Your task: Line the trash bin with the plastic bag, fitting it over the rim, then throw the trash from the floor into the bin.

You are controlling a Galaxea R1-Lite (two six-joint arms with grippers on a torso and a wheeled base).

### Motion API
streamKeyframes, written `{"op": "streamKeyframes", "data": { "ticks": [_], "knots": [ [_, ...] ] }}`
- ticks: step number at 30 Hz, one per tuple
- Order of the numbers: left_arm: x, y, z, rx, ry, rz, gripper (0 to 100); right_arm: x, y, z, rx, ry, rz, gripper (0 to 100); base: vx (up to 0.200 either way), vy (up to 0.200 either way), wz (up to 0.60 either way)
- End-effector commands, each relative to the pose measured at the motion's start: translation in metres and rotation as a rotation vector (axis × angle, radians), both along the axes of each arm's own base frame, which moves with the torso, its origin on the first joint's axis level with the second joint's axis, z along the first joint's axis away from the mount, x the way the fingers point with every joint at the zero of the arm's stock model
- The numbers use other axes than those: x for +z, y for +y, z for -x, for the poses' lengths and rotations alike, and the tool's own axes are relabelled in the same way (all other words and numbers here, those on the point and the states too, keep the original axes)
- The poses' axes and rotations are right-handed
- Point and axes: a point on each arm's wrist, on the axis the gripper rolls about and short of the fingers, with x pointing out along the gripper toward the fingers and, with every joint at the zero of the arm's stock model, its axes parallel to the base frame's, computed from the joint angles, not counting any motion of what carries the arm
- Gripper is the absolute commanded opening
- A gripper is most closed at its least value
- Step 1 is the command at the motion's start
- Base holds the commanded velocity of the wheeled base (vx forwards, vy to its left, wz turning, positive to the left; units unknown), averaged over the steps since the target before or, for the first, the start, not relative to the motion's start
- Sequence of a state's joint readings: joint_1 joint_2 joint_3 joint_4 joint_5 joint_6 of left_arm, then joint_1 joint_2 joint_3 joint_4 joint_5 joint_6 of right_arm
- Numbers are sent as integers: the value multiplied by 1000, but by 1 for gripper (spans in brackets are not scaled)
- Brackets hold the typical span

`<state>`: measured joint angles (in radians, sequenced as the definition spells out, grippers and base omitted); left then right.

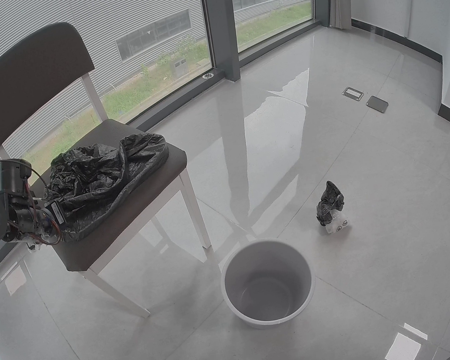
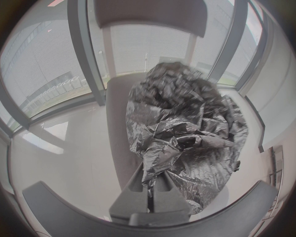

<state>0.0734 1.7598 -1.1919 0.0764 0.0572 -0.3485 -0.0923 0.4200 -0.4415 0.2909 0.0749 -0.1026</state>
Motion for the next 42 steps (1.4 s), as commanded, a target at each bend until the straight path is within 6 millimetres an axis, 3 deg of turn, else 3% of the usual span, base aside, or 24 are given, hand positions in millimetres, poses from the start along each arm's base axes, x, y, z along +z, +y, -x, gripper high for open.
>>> {"op": "streamKeyframes", "data": {
  "ticks": [1,4,8,10,14,16,19,23,24,25,32,42],
  "knots": [
    [82,-54,68,-191,-284,4,0,26,-2,-38,45,84,15,100,0,0,0],
    [101,-76,92,-284,-360,14,0,23,0,-48,147,125,92,100,0,0,0],
    [111,-88,112,-349,-404,29,0,21,5,-63,232,190,96,100,0,0,0],
    [117,-95,122,-383,-429,39,0,21,10,-82,272,222,85,100,0,0,0],
    [120,-102,126,-370,-443,24,0,18,19,-103,327,225,82,100,0,0,0],
    [125,-110,131,-357,-458,13,0,13,34,-125,386,250,74,100,0,0,0],
    [125,-112,132,-360,-458,18,0,8,45,-137,423,269,67,100,0,0,0],
    [129,-111,135,-357,-466,18,0,1,84,-163,428,249,46,100,0,0,0],
    [130,-111,135,-356,-466,20,0,1,85,-164,424,247,42,100,0,0,0],
    [134,-111,137,-355,-469,22,0,-2,102,-172,414,233,9,100,0,0,0],
    [152,-116,140,-380,-501,44,0,-8,136,-192,441,243,-5,100,0,0,0],
    [173,-140,139,-455,-552,129,0,-9,179,-220,498,246,8,100,0,0,0]
  ]
}}
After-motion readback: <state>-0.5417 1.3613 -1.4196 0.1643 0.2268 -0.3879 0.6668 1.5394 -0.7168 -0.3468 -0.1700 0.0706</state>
